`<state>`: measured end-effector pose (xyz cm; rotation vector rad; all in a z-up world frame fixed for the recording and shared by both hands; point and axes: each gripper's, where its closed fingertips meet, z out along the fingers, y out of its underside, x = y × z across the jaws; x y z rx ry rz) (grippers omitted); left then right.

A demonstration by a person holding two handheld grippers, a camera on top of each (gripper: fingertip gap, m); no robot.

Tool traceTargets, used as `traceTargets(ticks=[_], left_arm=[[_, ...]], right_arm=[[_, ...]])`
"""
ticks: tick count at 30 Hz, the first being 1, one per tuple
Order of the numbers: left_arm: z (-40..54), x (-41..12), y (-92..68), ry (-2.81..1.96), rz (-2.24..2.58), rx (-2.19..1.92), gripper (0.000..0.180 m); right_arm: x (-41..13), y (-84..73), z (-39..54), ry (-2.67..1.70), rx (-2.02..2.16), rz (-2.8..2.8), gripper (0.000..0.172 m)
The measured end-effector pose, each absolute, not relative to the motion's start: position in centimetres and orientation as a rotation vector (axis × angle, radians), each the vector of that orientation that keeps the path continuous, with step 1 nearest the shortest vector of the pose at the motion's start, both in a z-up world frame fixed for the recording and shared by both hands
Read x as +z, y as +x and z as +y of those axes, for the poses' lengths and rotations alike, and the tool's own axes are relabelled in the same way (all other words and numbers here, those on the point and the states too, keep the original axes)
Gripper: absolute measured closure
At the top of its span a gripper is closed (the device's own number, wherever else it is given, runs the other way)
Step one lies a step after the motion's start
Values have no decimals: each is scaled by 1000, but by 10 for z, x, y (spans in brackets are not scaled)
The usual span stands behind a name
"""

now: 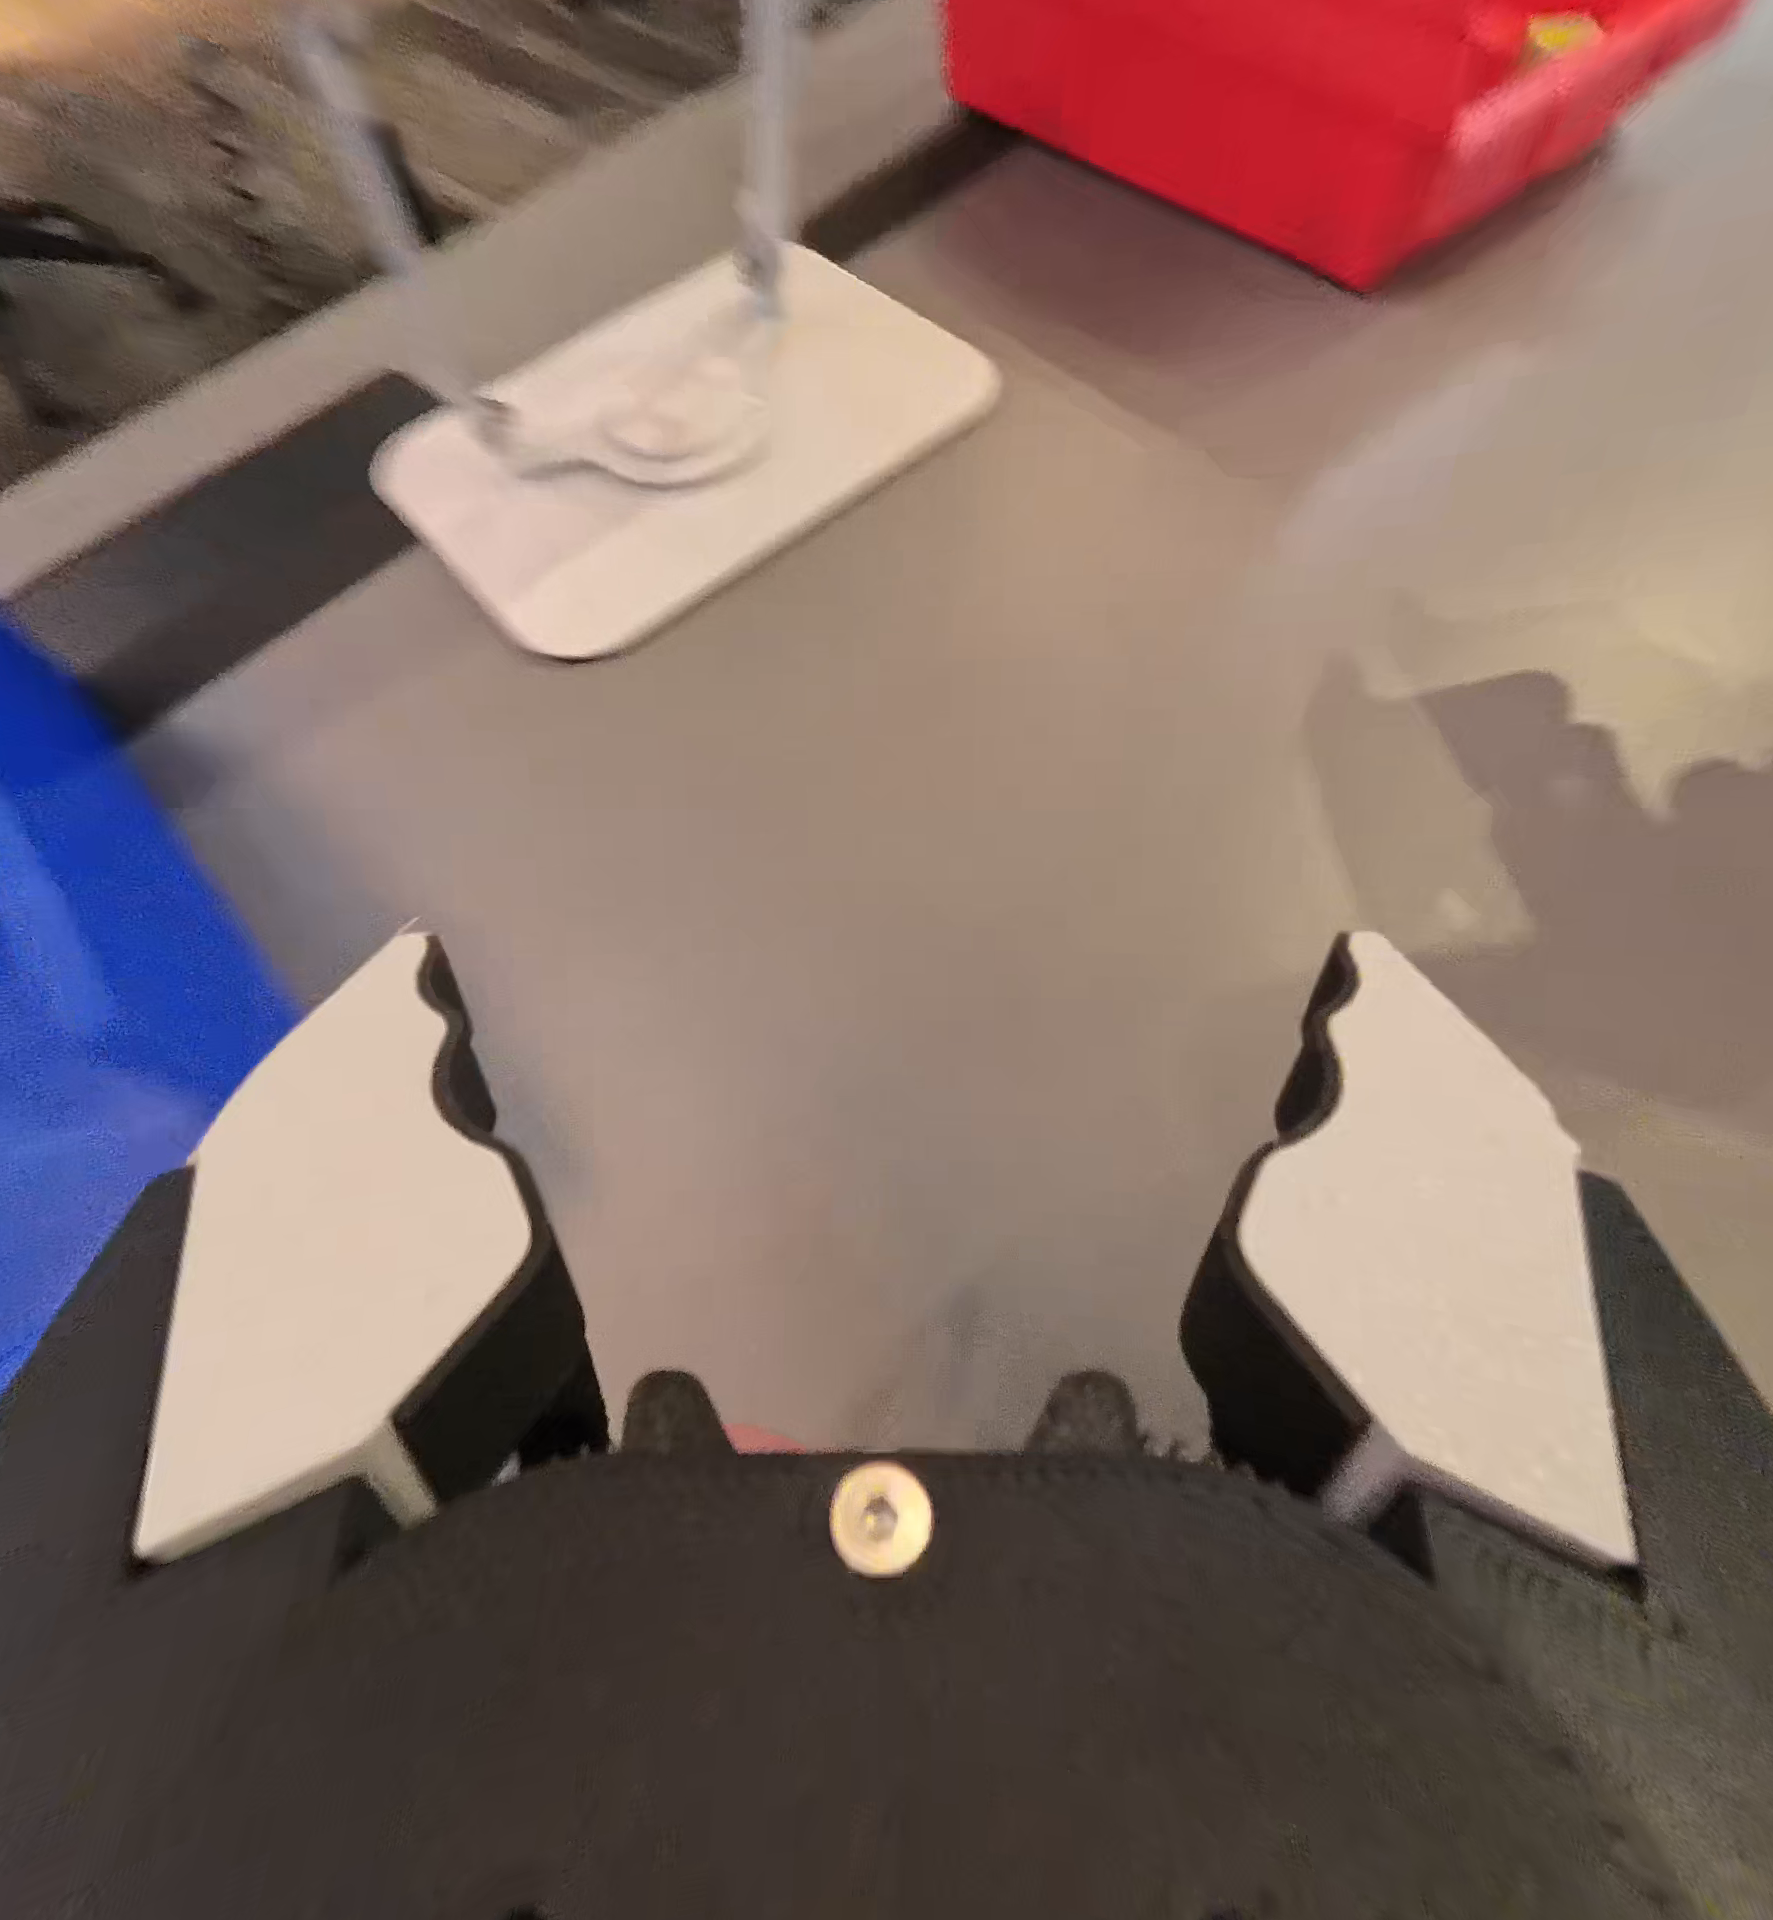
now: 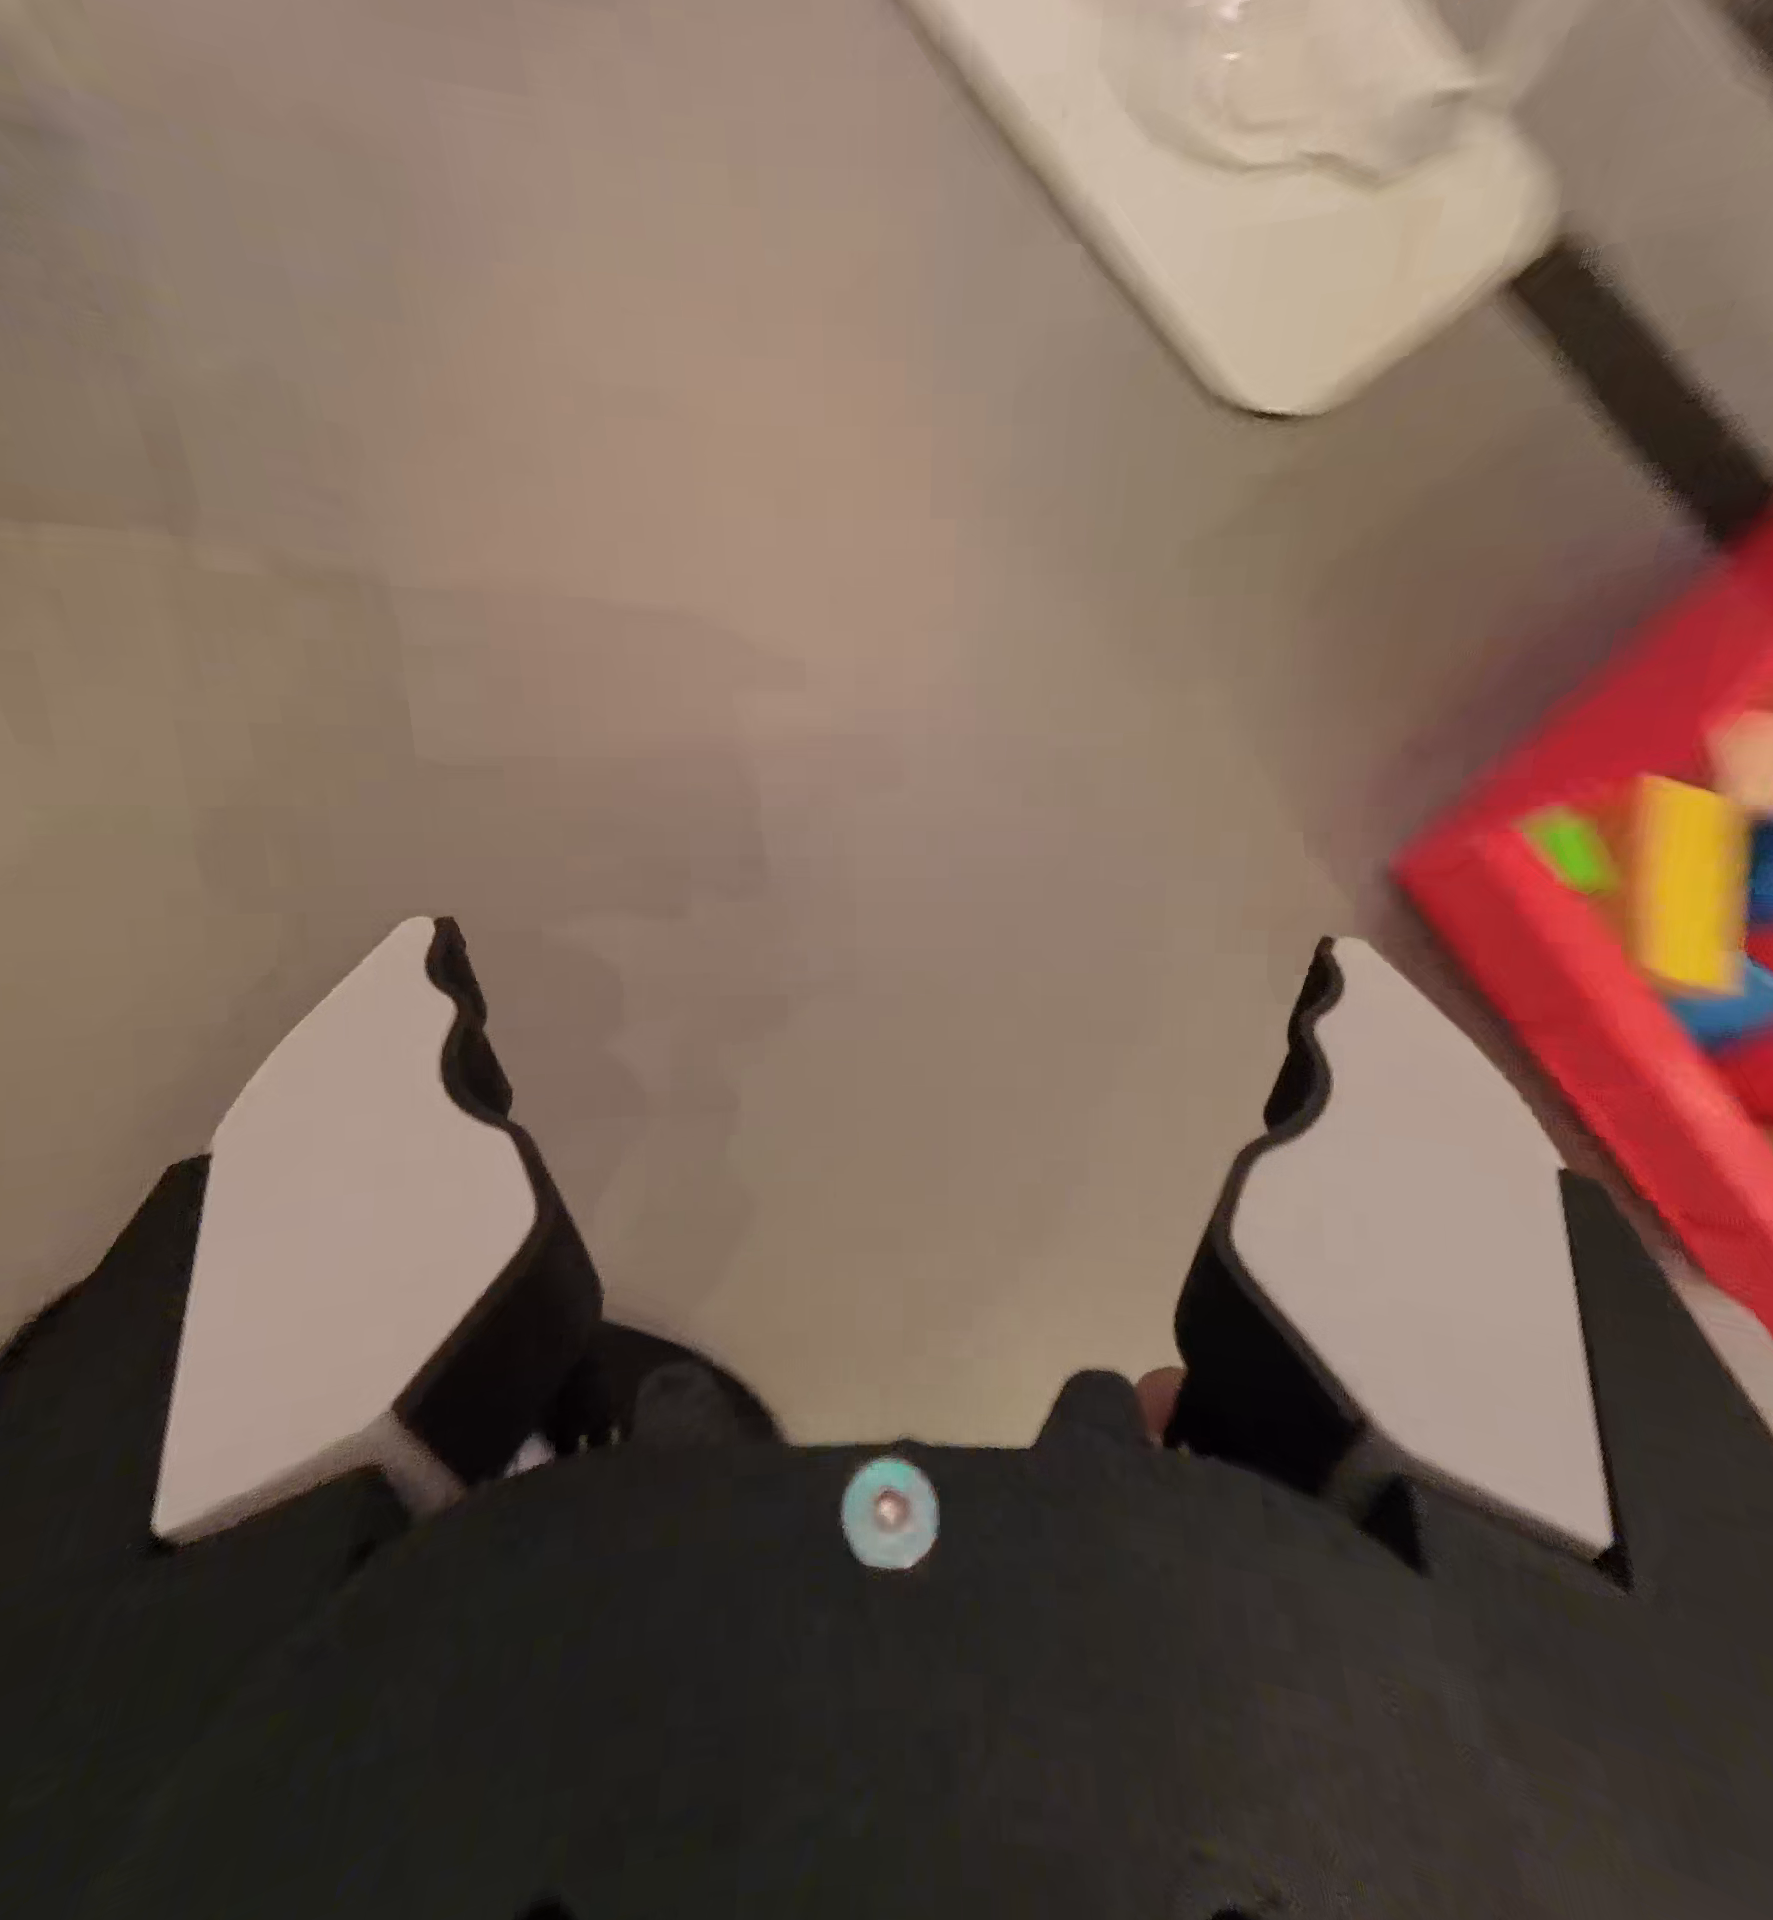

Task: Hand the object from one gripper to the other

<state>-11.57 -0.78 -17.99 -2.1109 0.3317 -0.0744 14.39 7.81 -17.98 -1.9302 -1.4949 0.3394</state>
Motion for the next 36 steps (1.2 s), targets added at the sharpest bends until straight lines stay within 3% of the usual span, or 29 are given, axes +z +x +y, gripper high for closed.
traceTargets(ticks=[3,5,6,8,11,13,16,18,20,22,26,29,32,36], left_arm=[[-16,-141,-185,-2009,98,33,43],[-28,-125,-246,-1963,-85,120,70],[-35,-121,-280,-1944,-174,194,75],[-43,-127,-334,-1931,-331,220,82],[-41,-156,-386,-1964,-520,125,76],[-35,-176,-399,-2013,-537,54,95],[-28,-205,-408,-2175,-561,36,78],[-23,-204,-410,-2153,-538,65,85],[-25,-194,-413,-2129,-519,117,82],[-29,-166,-415,-2006,-474,206,93],[-55,-140,-451,-1940,-497,487,84],[-62,-166,-480,-2046,-589,457,77],[-54,-206,-482,-2195,-606,243,92],[-32,-224,-459,-2191,-587,-145,143]], right_arm=[[-152,193,155,-1971,313,-1172,34],[-139,231,208,-1988,298,-968,41],[-137,250,234,-1999,267,-882,41],[-139,284,278,-2019,212,-765,47],[-158,311,323,-2098,242,-646,57],[-170,316,342,-2131,257,-623,66],[-190,305,353,-2189,364,-631,82],[-202,299,356,-2223,373,-653,95],[-211,295,357,-2247,374,-671,95],[-214,295,359,-2237,354,-676,103],[-217,299,363,-2225,347,-694,128],[-224,301,363,-2281,384,-701,142],[-225,306,364,-2306,359,-705,159],[-226,310,364,-2336,328,-700,163]])
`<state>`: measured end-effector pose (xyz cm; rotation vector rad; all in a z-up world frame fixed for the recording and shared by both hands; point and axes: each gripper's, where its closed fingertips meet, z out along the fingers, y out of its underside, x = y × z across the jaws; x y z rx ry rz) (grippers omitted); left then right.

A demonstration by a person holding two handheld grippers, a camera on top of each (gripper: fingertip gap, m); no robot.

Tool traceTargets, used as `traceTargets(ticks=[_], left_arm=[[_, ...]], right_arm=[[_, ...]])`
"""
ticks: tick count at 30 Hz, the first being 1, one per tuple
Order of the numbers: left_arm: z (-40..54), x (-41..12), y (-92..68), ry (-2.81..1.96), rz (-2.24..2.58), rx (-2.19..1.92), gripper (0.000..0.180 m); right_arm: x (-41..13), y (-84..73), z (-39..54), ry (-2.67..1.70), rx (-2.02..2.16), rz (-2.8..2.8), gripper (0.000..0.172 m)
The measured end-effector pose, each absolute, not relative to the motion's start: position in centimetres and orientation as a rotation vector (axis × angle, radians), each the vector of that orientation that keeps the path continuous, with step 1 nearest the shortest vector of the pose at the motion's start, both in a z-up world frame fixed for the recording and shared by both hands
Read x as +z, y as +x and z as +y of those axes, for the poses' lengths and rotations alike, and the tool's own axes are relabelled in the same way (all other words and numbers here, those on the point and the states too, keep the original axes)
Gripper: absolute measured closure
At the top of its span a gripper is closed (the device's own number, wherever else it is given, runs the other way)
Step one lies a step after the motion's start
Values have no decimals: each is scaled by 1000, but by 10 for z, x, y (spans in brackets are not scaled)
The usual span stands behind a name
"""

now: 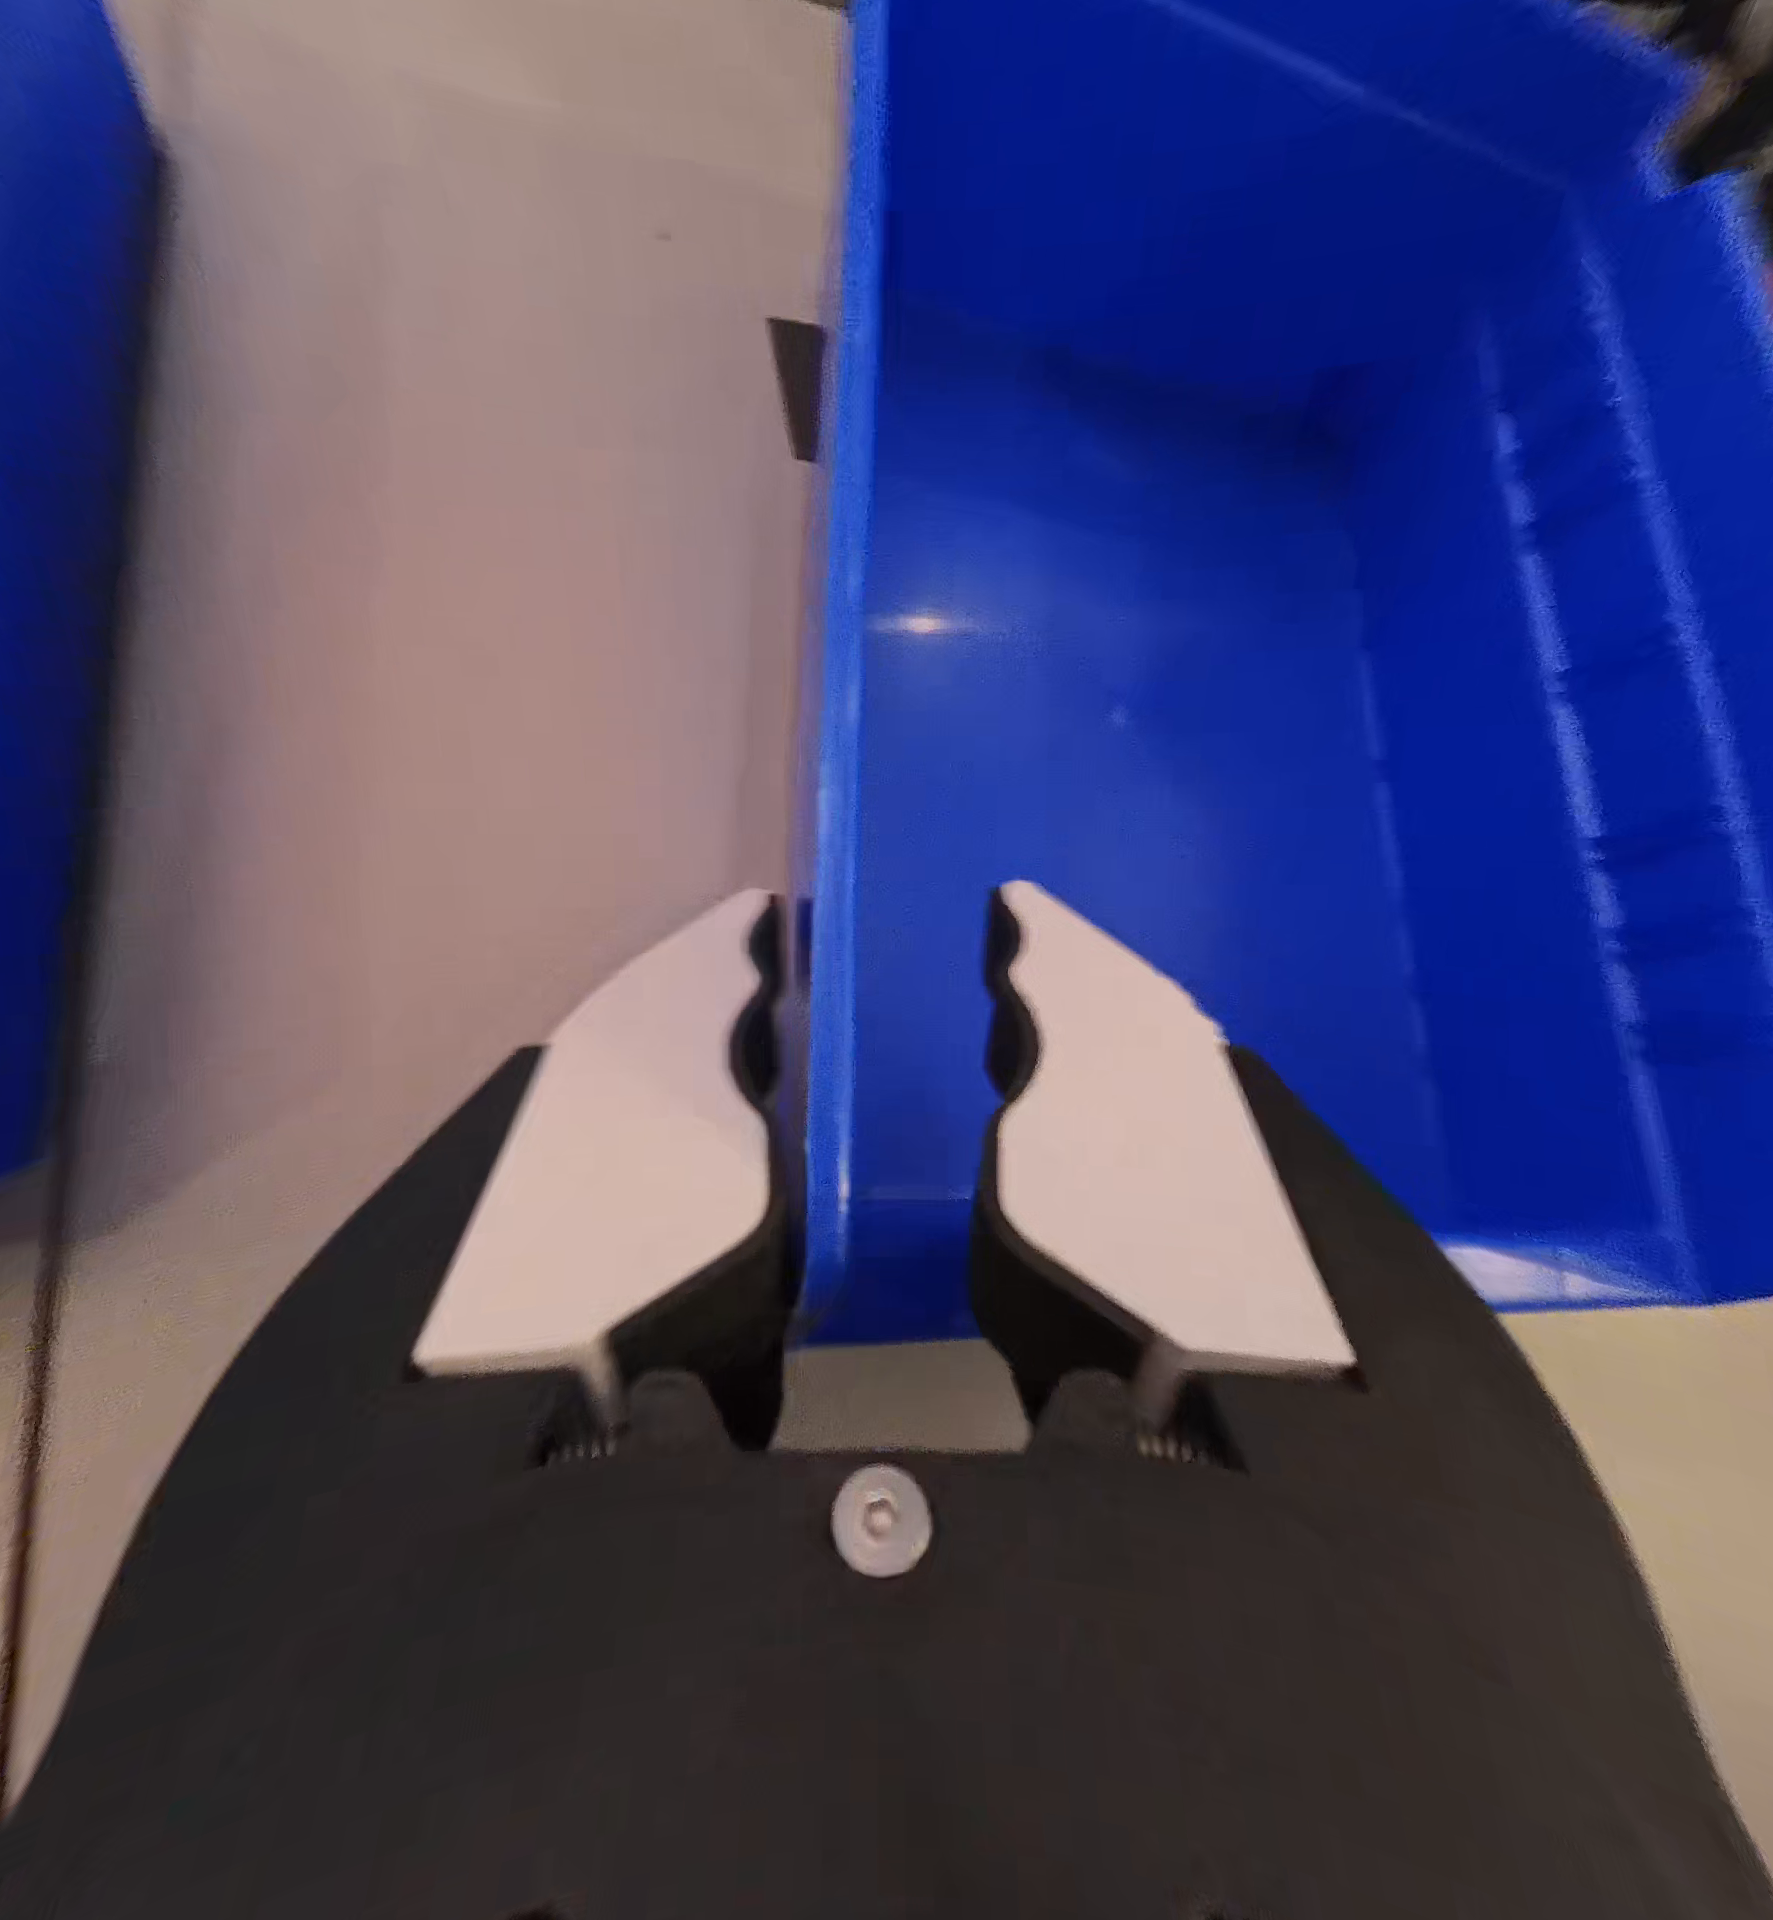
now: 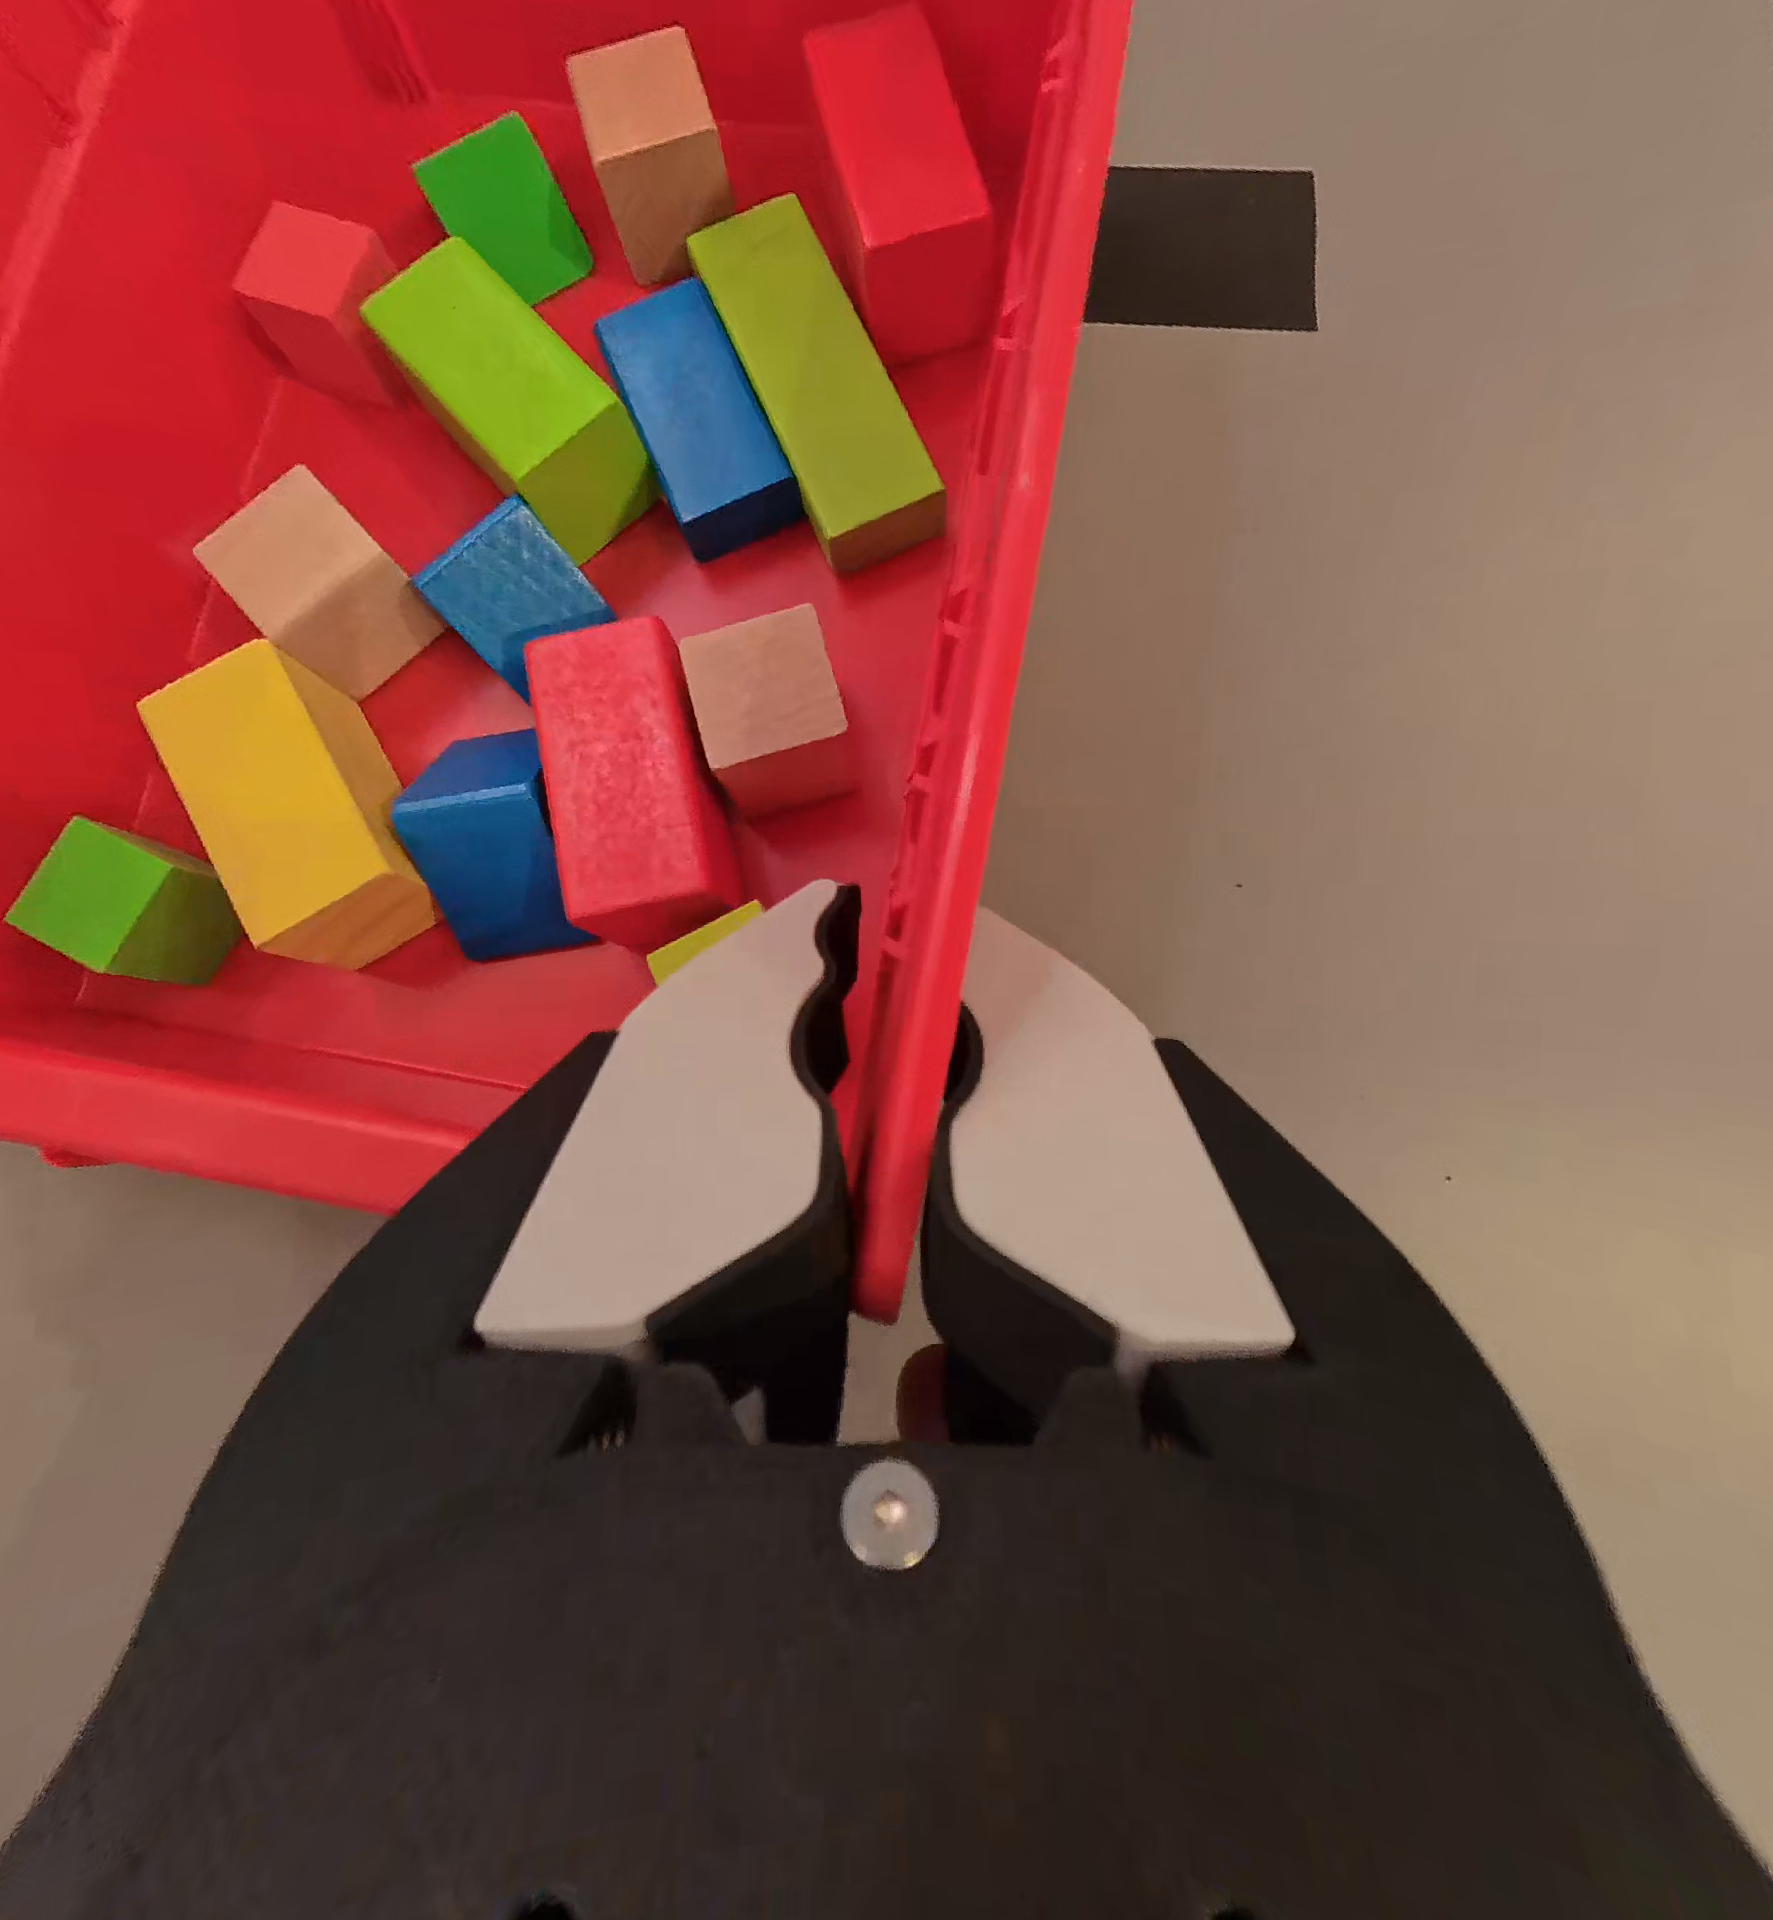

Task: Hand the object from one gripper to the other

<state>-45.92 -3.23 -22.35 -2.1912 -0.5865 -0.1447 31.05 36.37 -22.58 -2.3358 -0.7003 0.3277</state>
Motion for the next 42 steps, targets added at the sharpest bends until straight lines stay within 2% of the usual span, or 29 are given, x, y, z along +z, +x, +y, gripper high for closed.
traceTargets(ticks=[3,9,17,28,33,42], left_arm=[[-32,-224,-455,-2206,-593,-217,161],[-38,-223,-447,-2205,-561,-208,174],[-60,-203,-423,-2129,-523,-179,174],[-125,-144,-393,-1899,-555,-200,174],[-138,-124,-375,-1821,-565,-195,174],[-159,-122,-355,-1780,-577,-197,174]], right_arm=[[-225,315,358,-2347,316,-720,166],[-223,333,321,-2398,318,-775,167],[-216,355,249,-2455,313,-894,167],[-221,337,149,-2506,314,-1097,165],[-224,302,115,-2480,385,-1176,167],[-225,195,100,-2407,495,-1308,169]])
